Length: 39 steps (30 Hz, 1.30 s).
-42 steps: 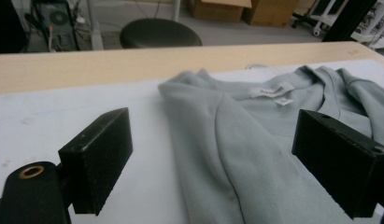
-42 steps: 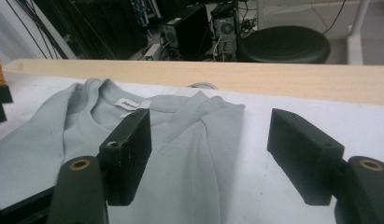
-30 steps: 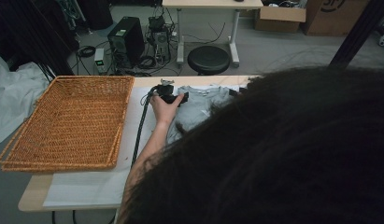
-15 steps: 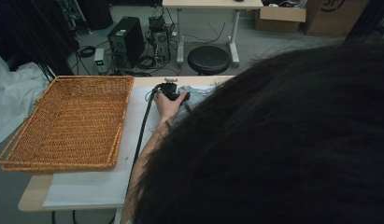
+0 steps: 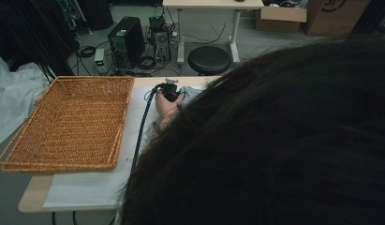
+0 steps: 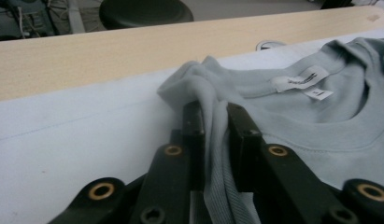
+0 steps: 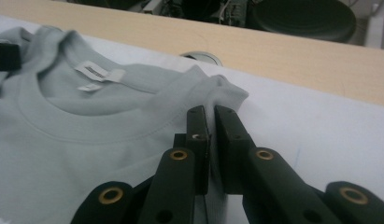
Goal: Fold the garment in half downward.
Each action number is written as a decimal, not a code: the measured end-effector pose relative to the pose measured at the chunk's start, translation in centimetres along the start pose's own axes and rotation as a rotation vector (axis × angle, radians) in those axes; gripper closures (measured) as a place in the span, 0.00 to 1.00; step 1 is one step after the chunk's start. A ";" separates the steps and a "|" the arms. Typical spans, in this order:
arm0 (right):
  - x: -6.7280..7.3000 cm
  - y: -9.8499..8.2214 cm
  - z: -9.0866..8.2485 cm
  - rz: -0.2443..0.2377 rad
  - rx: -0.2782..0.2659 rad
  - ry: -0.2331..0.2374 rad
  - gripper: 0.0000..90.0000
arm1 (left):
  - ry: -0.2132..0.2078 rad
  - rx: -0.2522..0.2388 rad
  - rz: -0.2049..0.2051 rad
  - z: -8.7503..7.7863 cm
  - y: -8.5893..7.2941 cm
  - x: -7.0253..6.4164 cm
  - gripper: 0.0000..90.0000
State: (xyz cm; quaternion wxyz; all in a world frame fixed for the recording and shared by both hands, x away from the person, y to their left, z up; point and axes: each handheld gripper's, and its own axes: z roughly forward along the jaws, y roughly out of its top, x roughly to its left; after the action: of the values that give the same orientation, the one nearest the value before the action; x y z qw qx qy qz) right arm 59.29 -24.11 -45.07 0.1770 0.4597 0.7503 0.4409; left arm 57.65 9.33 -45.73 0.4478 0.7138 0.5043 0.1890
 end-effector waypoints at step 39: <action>10.3 -4.9 -20.5 -0.243 -0.390 0.323 0.94 | -0.336 -0.391 0.223 -22.0 -5.4 -9.5 0.90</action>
State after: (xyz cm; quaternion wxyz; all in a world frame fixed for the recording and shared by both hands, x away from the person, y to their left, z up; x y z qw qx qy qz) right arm 37.64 -26.57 -36.48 0.1919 0.2473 0.7194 0.6201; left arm 34.80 11.25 -36.83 0.6308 0.6861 0.2954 0.2100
